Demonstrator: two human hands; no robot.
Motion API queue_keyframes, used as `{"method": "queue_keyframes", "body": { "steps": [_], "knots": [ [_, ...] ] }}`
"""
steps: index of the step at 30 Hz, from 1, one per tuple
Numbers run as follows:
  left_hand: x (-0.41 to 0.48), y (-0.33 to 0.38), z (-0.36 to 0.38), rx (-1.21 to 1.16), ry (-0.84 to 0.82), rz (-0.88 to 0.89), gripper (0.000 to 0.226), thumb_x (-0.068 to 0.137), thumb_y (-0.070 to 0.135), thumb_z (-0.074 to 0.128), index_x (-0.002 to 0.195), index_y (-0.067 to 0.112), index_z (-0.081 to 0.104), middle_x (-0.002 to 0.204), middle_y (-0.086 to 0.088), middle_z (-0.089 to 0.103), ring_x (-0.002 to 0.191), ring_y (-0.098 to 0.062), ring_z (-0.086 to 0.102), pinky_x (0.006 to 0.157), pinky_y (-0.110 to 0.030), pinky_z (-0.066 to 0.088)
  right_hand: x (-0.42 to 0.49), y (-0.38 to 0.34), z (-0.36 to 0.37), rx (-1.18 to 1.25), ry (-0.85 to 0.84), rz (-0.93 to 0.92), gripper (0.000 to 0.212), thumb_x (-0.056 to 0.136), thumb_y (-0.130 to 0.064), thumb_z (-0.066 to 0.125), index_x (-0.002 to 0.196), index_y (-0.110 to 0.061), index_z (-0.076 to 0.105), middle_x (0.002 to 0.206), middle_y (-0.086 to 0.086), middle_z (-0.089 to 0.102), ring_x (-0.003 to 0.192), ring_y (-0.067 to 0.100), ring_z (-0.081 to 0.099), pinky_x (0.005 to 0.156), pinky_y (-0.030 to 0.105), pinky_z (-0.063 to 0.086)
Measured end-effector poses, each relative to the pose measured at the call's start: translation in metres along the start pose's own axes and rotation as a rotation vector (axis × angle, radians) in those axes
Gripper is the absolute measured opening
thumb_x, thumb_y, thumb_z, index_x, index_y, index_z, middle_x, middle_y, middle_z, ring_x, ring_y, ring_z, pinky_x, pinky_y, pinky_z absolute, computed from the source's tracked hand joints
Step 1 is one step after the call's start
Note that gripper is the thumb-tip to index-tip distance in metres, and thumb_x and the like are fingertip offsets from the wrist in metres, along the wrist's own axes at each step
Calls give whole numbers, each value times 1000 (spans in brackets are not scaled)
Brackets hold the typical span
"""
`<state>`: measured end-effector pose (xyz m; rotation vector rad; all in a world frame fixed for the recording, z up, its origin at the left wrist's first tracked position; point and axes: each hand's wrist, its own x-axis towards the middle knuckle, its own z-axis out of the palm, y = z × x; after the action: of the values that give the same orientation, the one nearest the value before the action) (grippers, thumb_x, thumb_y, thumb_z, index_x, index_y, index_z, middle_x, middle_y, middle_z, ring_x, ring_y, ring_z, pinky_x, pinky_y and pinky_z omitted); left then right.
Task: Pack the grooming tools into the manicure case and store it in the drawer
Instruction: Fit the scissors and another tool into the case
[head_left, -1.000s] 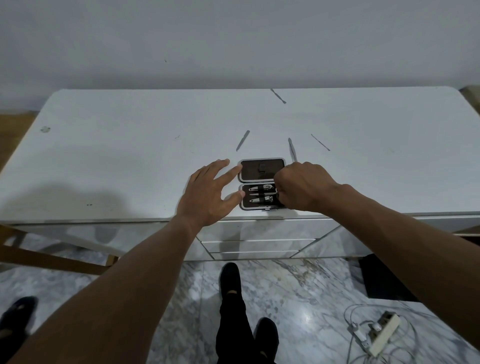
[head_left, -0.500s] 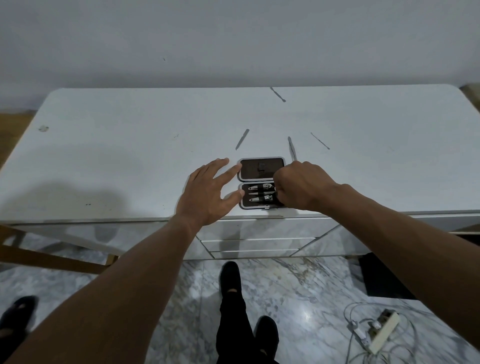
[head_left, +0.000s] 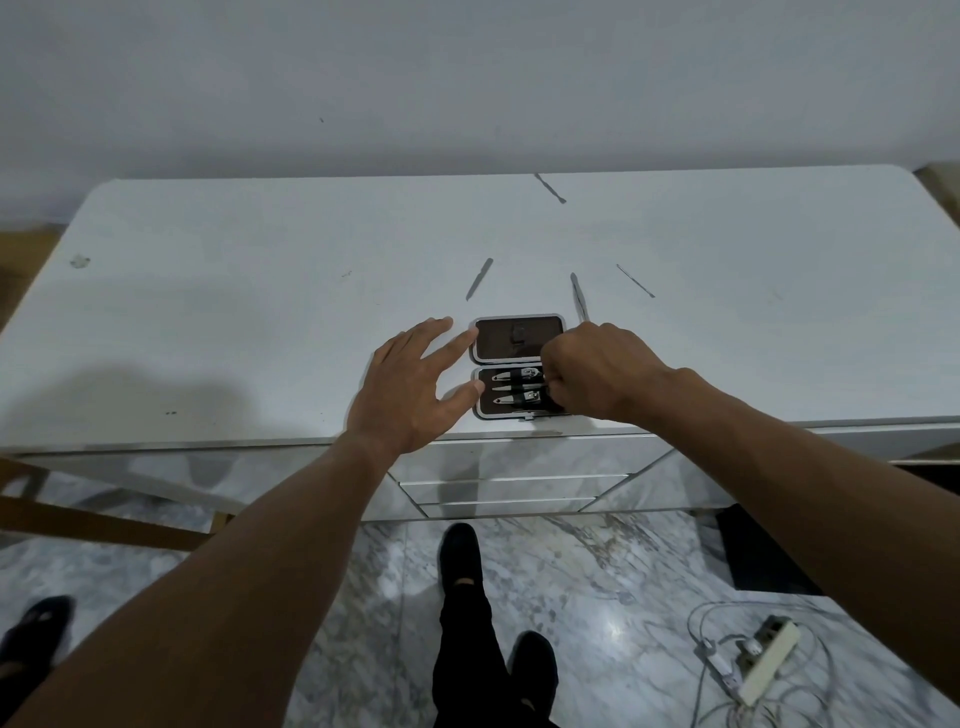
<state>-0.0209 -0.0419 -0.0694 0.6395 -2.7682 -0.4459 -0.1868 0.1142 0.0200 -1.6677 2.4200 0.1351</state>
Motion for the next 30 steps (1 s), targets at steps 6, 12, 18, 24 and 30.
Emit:
{"method": "queue_keyframes", "body": {
  "steps": [6, 12, 18, 24, 30],
  "knots": [
    [0, 0, -1, 2, -8, 2, 63, 89, 62, 40, 147, 38, 37, 153, 3, 39, 142, -16, 30, 114, -38, 23, -1, 2, 0, 6, 2, 1, 16, 83, -16, 53, 93, -9, 64, 94, 16, 68, 74, 38, 59, 62, 31, 40],
    [0, 1, -1, -2, -5, 6, 62, 89, 62, 40, 146, 37, 38, 152, 2, 40, 142, -17, 31, 113, -38, 24, 0, 3, 1, 29, -13, 9, 17, 83, -15, 53, 93, -9, 65, 93, 16, 68, 74, 36, 59, 62, 31, 42],
    [0, 1, -2, 0, -8, 13, 62, 89, 61, 40, 146, 36, 38, 152, 1, 40, 142, -18, 32, 114, -39, 24, 0, 4, -2, 132, -2, 42, 18, 83, -19, 52, 87, -9, 66, 87, 15, 68, 75, 38, 62, 66, 35, 52],
    [1, 0, -3, 7, -11, 15, 62, 90, 61, 40, 146, 35, 39, 152, 1, 41, 142, -18, 32, 114, -40, 26, 14, 19, -6, 212, 118, 203, 19, 84, -21, 53, 86, -9, 68, 86, 16, 70, 77, 39, 65, 69, 38, 56],
    [0, 1, -5, -23, -19, 22, 62, 90, 60, 42, 146, 34, 41, 151, 1, 41, 141, -18, 34, 113, -42, 27, 42, 43, -2, 220, 166, 397, 21, 86, -12, 51, 100, -7, 65, 101, 16, 64, 92, 39, 62, 74, 36, 48]
  ]
}}
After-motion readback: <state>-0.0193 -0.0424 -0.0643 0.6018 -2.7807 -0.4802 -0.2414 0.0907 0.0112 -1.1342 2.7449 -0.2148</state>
